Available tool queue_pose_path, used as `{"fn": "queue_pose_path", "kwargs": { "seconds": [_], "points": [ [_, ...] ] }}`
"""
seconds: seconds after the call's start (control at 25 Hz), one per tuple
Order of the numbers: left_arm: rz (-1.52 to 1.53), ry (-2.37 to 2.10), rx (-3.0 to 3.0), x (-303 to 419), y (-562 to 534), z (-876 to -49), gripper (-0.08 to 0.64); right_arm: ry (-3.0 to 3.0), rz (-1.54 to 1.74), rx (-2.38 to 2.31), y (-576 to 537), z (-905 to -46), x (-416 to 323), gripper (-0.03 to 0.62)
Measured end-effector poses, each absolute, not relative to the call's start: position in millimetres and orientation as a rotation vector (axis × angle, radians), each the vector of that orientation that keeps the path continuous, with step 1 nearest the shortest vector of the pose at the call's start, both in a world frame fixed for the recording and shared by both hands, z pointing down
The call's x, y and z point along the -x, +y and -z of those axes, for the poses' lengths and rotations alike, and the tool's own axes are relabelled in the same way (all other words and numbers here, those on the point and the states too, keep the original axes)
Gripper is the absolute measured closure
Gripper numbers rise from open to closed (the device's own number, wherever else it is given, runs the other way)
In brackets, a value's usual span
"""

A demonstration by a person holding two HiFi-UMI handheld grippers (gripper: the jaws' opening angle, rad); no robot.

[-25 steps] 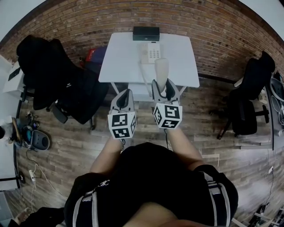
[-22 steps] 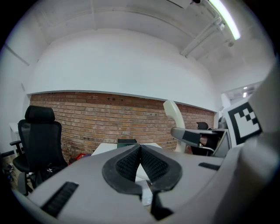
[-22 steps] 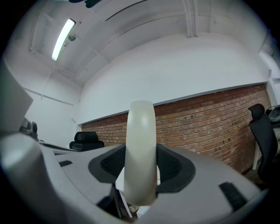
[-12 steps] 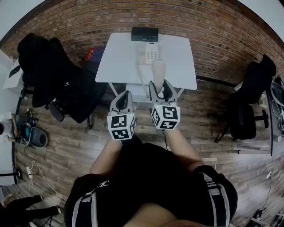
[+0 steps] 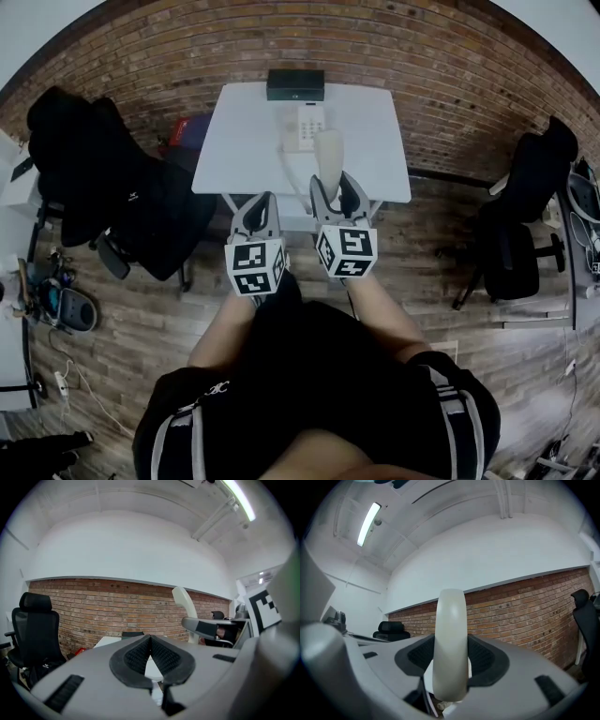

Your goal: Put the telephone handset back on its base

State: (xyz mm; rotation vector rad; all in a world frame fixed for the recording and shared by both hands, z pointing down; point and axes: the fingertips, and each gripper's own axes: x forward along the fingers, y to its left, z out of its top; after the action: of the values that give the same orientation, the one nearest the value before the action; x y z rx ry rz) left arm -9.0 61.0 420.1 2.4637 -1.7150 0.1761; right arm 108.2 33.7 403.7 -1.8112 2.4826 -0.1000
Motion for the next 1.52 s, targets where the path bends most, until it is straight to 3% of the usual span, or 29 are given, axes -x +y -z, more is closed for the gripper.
{"fn": "queue_pose_path", "kwargs": {
  "seconds": [1.52],
  "points": [
    [-0.24, -1.483, -2.505, 42.6, -287.7, -438.4, 0.56, 2.429, 0.273, 1.998, -296.2, -420.2, -70.9, 0.394]
  ]
}}
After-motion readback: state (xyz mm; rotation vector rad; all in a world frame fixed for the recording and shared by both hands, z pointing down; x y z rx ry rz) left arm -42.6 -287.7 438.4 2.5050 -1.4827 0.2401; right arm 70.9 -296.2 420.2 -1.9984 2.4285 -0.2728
